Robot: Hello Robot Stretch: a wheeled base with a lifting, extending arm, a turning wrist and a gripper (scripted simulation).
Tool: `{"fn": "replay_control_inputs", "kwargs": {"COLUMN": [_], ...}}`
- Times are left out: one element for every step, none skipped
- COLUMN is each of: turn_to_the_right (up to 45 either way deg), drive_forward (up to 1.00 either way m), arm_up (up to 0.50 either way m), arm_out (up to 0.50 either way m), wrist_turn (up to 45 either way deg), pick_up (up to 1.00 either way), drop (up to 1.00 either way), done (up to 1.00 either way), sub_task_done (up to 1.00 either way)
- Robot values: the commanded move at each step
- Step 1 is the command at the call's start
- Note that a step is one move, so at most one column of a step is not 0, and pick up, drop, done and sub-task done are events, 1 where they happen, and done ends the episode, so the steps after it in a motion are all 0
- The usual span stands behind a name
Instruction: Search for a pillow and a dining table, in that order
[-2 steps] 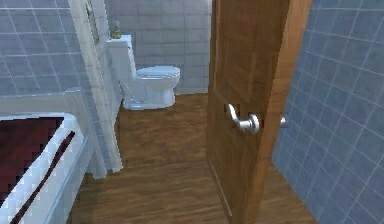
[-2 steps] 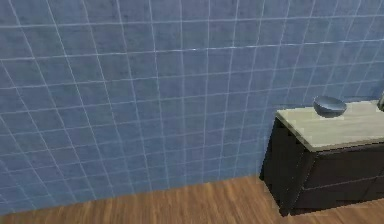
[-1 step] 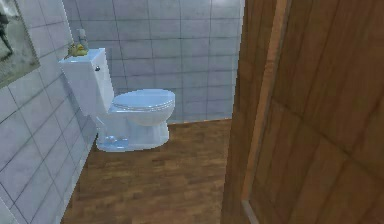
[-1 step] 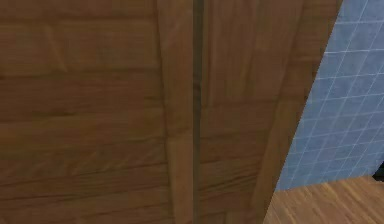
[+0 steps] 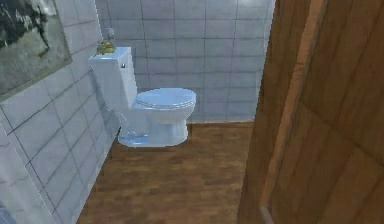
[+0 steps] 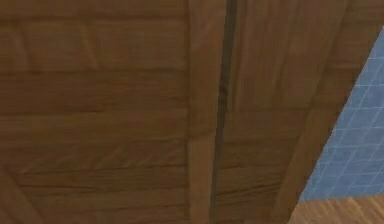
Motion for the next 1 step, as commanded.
{"fn": "replay_control_inputs", "kwargs": {"turn_to_the_right": [0.0], "drive_forward": [0.2], "arm_up": [0.0], "arm_out": [0.0], "wrist_turn": [0.0], "pick_up": [0.0], "drop": [0.0], "done": [0.0], "sub_task_done": [0.0]}}
